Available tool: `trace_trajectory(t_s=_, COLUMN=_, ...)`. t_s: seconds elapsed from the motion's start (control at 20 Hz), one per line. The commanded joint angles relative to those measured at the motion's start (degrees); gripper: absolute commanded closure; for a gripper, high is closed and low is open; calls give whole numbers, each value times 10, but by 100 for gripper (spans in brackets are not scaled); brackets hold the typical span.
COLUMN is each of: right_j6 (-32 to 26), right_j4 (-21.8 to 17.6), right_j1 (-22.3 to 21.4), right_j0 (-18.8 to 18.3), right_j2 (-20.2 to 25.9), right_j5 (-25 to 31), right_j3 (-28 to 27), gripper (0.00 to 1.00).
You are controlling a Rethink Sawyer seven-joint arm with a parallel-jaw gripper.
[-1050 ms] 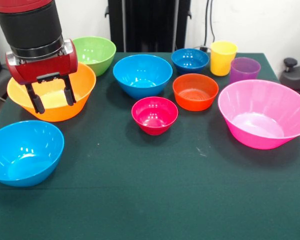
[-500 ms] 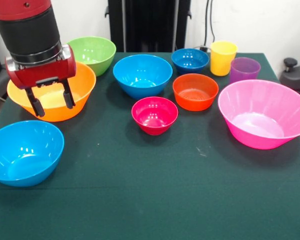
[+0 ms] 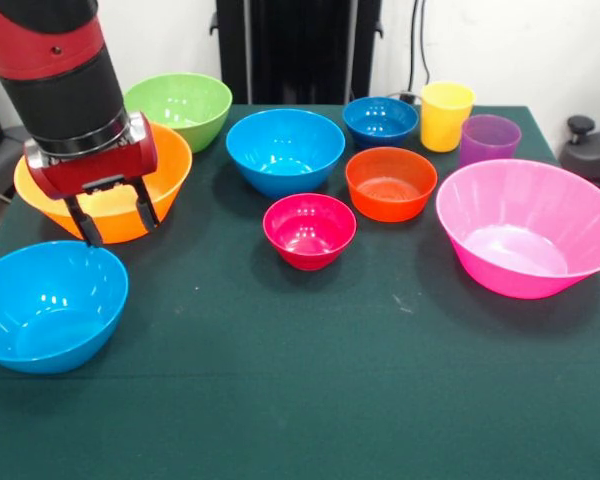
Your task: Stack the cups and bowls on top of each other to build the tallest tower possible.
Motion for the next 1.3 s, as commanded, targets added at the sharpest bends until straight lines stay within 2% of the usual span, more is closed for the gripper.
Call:
trace_trajectory(t_s=0.05, right_j6=-109, right_j4=-36, right_j1=37, right_j0=17, right_j2=9, right_j5=-23, right_j3=-18, gripper=0)
trace_trajectory(t_s=0.45, right_j6=-78, right_j4=-48, right_j1=36, right_j0=30, right_j2=0, right_j5=-51, right_j3=-25, gripper=0)
trace_trajectory(t_s=0.8, right_j6=-105, right_j4=-60, right_j1=40, right_j0=43, right_j2=-5, right_j5=-28, right_j3=-72, gripper=0)
trace_trajectory(t_s=1.05, right_j6=-94, right_j4=-66, right_j1=35, right_j0=39, right_j2=-12, right_j5=-51, right_j3=-58, gripper=0)
trace_trajectory(t_s=1.3, right_j6=-110, right_j4=-72, right_j1=41, right_j0=34, right_j2=-6, right_j5=-56, right_j3=-65, gripper=0)
